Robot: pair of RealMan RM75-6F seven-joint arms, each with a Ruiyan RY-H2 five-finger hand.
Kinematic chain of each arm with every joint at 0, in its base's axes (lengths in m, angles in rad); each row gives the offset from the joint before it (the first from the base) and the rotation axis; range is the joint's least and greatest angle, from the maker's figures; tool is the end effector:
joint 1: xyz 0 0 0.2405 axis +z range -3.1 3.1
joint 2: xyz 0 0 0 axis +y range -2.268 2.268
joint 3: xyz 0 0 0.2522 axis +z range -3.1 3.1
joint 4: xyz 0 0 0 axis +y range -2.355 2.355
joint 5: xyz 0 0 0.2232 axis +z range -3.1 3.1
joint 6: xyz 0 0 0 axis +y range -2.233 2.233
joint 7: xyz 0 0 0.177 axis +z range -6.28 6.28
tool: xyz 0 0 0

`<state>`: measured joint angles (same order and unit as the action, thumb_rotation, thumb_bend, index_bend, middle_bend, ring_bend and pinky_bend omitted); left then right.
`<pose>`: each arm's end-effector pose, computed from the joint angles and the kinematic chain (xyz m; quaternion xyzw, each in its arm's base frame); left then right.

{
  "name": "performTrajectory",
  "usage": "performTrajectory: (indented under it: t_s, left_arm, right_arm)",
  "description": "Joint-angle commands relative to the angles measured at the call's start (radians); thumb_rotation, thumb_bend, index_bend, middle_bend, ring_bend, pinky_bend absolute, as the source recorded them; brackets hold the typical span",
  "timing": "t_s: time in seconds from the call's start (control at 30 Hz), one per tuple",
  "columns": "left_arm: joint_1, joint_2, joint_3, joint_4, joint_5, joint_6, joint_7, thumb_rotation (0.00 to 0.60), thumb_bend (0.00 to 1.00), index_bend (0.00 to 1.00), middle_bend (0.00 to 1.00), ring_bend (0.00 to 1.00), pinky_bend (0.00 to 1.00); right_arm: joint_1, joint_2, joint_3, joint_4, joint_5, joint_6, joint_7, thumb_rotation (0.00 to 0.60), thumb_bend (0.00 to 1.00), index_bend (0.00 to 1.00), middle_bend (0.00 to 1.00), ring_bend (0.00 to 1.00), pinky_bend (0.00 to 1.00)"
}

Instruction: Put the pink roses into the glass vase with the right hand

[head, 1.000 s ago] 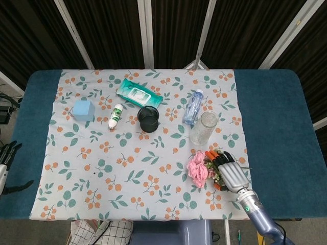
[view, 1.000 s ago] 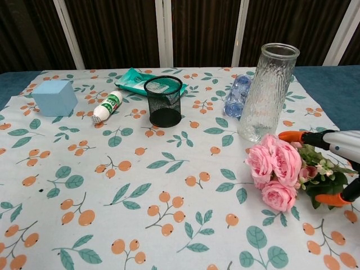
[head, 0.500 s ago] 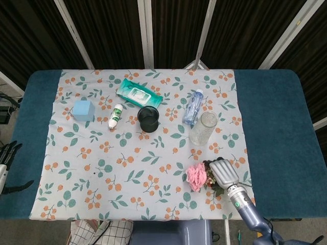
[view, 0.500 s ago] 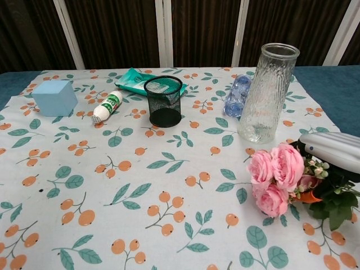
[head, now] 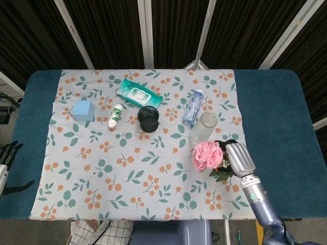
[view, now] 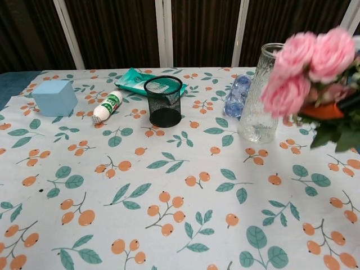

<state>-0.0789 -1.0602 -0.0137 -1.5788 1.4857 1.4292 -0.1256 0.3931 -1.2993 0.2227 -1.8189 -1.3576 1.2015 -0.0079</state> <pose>-0.3363 0.2051 0.1555 -0.5930 -0.4290 -0.3673 0.5739 -0.1678 -0.3085 0.0631 0.5956 -0.4708 0.5141 0.3991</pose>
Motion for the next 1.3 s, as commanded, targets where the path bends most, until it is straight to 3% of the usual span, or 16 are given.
performTrajectory:
  t_s: [0.03, 0.17, 0.33, 0.5, 0.73, 1.13, 1.3]
  left_arm:
    - [0.0, -0.005, -0.004, 0.004, 0.0, 0.007, 0.01, 0.6, 0.0, 0.0, 0.0, 0.0, 0.0]
    - [-0.001, -0.009, -0.01, 0.001, -0.007, 0.009, 0.008, 0.6, 0.0, 0.0, 0.0, 0.0, 0.0]
    - [-0.003, -0.016, -0.012, 0.006, -0.007, 0.01, 0.022, 0.6, 0.0, 0.0, 0.0, 0.0, 0.0]
    - [-0.005, -0.016, -0.014, 0.008, -0.013, 0.007, 0.021, 0.6, 0.0, 0.0, 0.0, 0.0, 0.0]
    - [-0.007, -0.015, -0.016, 0.014, -0.021, -0.003, 0.011, 0.6, 0.0, 0.0, 0.0, 0.0, 0.0]
    - [-0.001, -0.009, -0.014, 0.018, -0.031, -0.005, -0.003, 0.6, 0.0, 0.0, 0.0, 0.0, 0.0]
    - [0.001, -0.005, -0.012, 0.018, -0.029, -0.004, -0.009, 0.6, 0.0, 0.0, 0.0, 0.0, 0.0]
  right_arm:
    - [-0.014, 0.076, 0.174, -0.101, 0.101, 0.099, 0.207, 0.6, 0.34, 0.51, 0.54, 0.56, 0.37]
    - [-0.002, 0.048, 0.333, -0.12, 0.187, 0.199, 0.353, 0.6, 0.34, 0.51, 0.54, 0.56, 0.37]
    - [0.045, 0.007, 0.49, -0.138, 0.335, 0.219, 0.481, 0.6, 0.33, 0.5, 0.54, 0.54, 0.37]
    - [0.109, -0.055, 0.577, -0.106, 0.437, 0.217, 0.549, 0.6, 0.33, 0.49, 0.54, 0.52, 0.37]
    - [0.232, -0.144, 0.618, -0.005, 0.504, 0.185, 0.542, 0.6, 0.33, 0.49, 0.54, 0.51, 0.37]
    - [0.315, -0.271, 0.556, 0.183, 0.491, 0.156, 0.55, 0.6, 0.33, 0.49, 0.54, 0.51, 0.37]
    - [0.315, -0.279, 0.566, 0.231, 0.496, 0.137, 0.567, 0.6, 0.33, 0.49, 0.54, 0.51, 0.37]
